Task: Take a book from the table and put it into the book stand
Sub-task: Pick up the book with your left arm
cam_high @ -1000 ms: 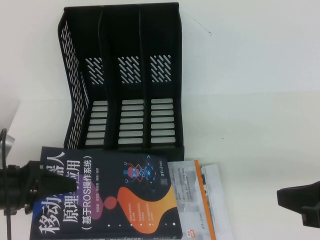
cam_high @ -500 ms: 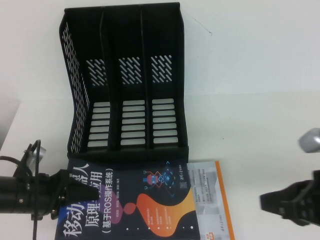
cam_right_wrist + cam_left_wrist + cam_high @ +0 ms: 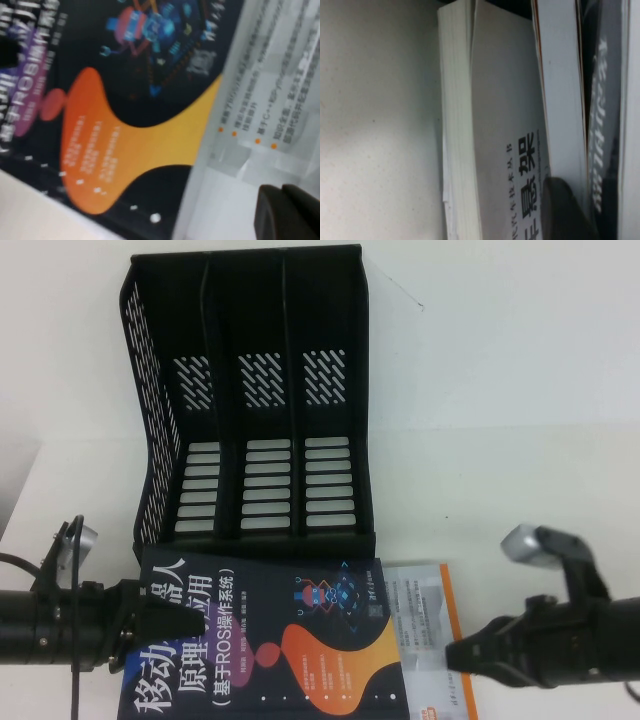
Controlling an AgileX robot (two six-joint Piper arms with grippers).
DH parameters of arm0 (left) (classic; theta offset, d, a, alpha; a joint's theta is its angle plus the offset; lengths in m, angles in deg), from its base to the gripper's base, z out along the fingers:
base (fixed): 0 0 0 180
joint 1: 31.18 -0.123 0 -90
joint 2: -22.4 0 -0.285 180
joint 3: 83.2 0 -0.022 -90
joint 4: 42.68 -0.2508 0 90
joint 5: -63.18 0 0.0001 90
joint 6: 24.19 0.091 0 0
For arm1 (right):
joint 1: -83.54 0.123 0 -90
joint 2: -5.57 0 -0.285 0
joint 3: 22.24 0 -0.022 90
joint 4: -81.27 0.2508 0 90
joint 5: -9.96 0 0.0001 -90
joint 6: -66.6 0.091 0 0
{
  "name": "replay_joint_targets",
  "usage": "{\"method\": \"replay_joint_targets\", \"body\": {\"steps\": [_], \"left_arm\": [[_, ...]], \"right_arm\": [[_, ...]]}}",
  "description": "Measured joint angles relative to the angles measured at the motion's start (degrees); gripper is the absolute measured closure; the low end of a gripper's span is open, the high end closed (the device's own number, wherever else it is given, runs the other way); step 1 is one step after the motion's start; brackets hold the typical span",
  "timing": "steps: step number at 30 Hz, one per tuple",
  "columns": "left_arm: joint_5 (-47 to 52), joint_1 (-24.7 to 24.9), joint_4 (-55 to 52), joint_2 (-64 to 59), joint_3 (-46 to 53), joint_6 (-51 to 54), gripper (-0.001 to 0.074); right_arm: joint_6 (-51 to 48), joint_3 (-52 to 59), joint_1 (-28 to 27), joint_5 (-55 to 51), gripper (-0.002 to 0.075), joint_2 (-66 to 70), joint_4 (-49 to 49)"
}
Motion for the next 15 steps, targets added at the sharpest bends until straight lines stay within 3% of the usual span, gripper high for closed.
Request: {"method": "replay_joint_targets", "body": {"steps": [7, 15], "left_arm": [[0.0, 0.0, -0.47, 0.0, 0.0, 0.36, 0.0504], [3.64, -3.13, -4.96, 0.0, -0.74, -2.36, 0.051]], "right_arm": [[-5.3, -2.14, 0.71, -4.76, 0.0725, 8.98, 5.1], [-5.49, -3.43, 4.89, -0.68, 0.0725, 9.48, 6.57]]}}
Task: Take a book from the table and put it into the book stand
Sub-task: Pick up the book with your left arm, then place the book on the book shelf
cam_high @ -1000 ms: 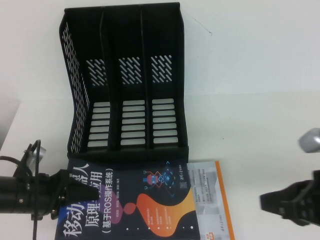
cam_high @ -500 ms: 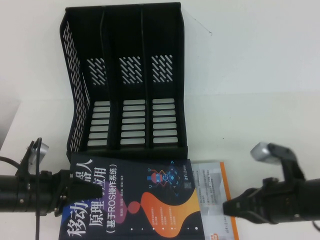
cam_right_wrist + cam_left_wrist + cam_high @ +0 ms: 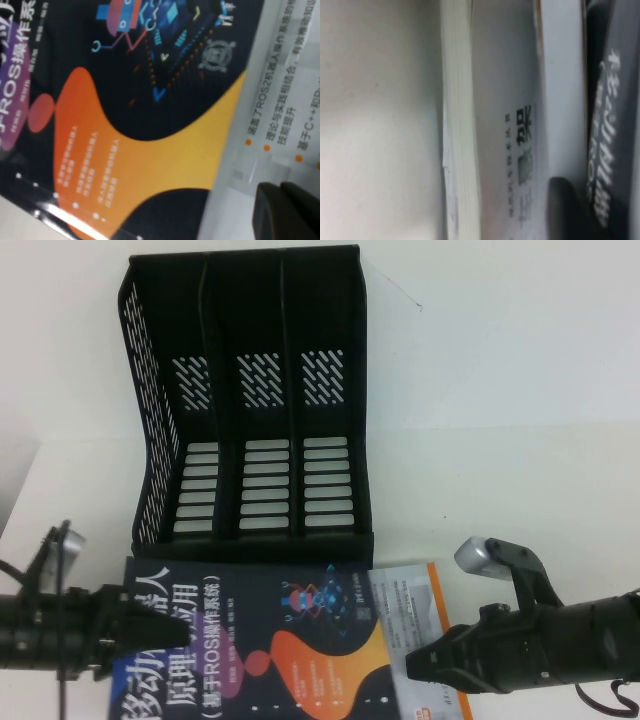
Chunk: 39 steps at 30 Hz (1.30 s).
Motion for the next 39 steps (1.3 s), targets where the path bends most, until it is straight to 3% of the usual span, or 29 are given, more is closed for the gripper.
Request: {"method": "replay_joint_targets", "body": {"steps": [3, 10, 21, 27, 39], "left_arm": [[3.16, -3.56, -1.3, 0.36, -0.54, -1.36, 0.0624], [4.8, -10.59, -3.7, 1.5, -1.02, -3.5, 0.0622], [4.8, -10.49, -4.17, 8.78, -1.02, -6.04, 0.0622], [4.6, -10.1, -7.47, 18.4, -2.92, -14.06, 0.0622], [7.81, -5.32, -12.86, 32.24, -22.08, -34.03, 0.0622]], "right_arm": [[0.0, -0.12, 0.37, 0.57, 0.0724, -0.09, 0.11], [0.0, -0.12, 0.41, 0.82, 0.0723, -0.09, 0.11], [0.64, 0.12, 0.79, 3.79, 0.0722, -2.82, -0.61], [6.6, 0.58, 0.79, 5.74, 0.0722, -10.12, -6.1], [17.25, 0.71, 0.79, 3.64, 0.0722, -25.41, -17.0]]}}
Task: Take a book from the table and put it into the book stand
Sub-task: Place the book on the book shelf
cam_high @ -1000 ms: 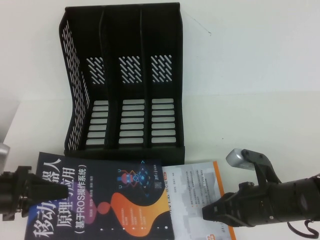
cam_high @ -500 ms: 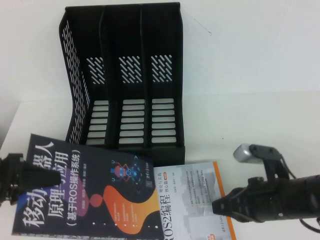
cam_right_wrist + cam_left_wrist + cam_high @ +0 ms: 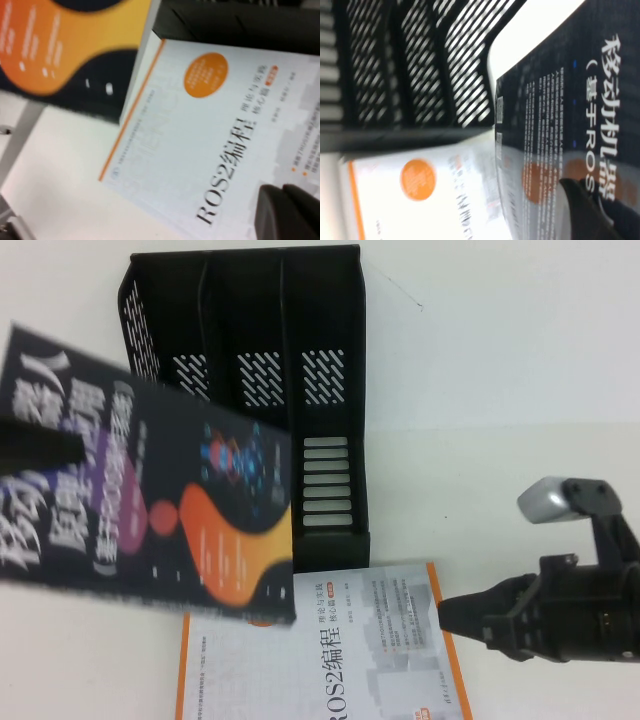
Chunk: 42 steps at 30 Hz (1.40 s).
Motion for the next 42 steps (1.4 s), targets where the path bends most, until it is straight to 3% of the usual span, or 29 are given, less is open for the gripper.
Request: {"method": "replay_joint_targets", "body": {"steps": [10, 23, 34, 42], "left_arm": [[2.47, 1.39, -10.32, -4.22, -23.5, -16.85, 0.0622], [2.94, 15.55, -32.2, -23.0, -52.37, -30.61, 0.0622], [2.94, 16.02, -36.49, -29.73, -56.68, -32.15, 0.0622], [2.94, 16.02, -37.12, -29.73, -56.68, -32.28, 0.0622]], "right_arm": [[6.79, 0.09, 0.0, -2.92, 0.0722, -6.39, -4.77], [26.17, 0.46, 0.0, -6.38, 0.0722, -18.53, -25.32], [39.39, 0.56, 0.0, -8.53, 0.0722, -21.7, -41.76], [40.29, 0.56, 0.0, -8.53, 0.0722, -21.7, -44.01]]}}
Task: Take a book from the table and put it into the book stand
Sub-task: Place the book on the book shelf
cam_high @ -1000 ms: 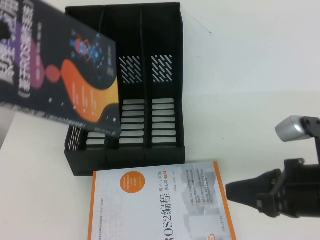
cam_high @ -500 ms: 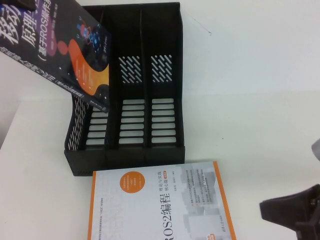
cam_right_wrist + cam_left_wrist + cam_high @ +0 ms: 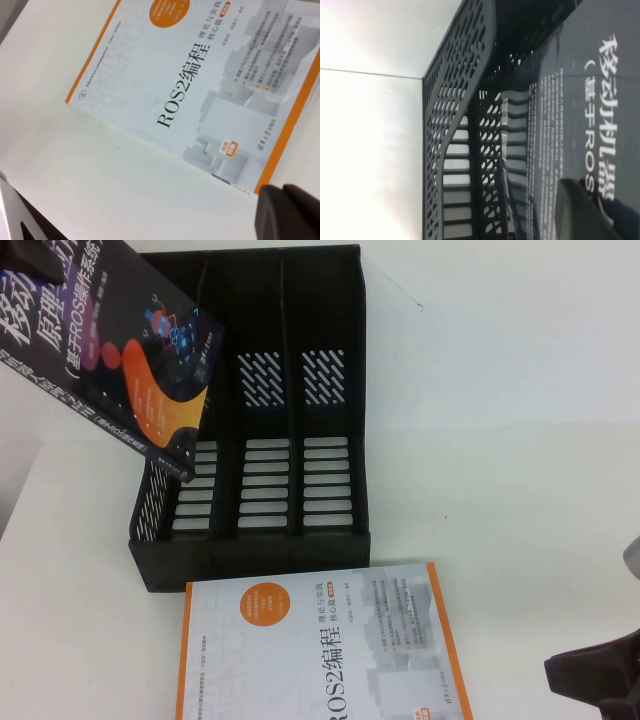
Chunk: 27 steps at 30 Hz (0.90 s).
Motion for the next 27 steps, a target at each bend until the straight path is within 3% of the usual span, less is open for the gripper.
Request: {"method": "replay_joint_targets", "body": {"steps": [17, 27], "left_arm": [[0.0, 0.0, -0.79, 7.6, -0.45, -0.91, 0.0622], [0.0, 0.0, -1.01, 2.35, -0.45, -0.91, 0.0622]], "right_arm": [[0.04, 0.0, 0.0, 0.0, 0.0722, 0.0, -0.85], [0.04, 0.0, 0.0, 0.0, 0.0722, 0.0, -0.96]]}}
